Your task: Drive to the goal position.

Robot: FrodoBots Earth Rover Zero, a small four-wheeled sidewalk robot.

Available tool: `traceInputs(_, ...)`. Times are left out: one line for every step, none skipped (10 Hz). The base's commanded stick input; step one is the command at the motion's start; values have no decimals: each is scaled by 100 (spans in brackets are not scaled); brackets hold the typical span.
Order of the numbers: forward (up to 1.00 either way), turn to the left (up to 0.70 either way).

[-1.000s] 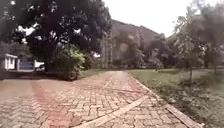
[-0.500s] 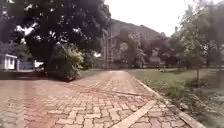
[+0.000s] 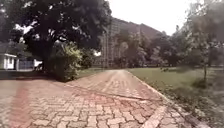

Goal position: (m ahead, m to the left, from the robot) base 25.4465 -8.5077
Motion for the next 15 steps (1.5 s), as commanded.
traceInputs(70,0)
traceInputs(70,0)
traceInputs(70,0)
traceInputs(70,0)
traceInputs(70,0)
traceInputs(70,0)
traceInputs(70,0)
traceInputs(70,0)
traceInputs(70,0)
traceInputs(70,0)
traceInputs(70,-18)
traceInputs(70,-35)
traceInputs(70,-35)
traceInputs(70,-35)
traceInputs(70,-35)
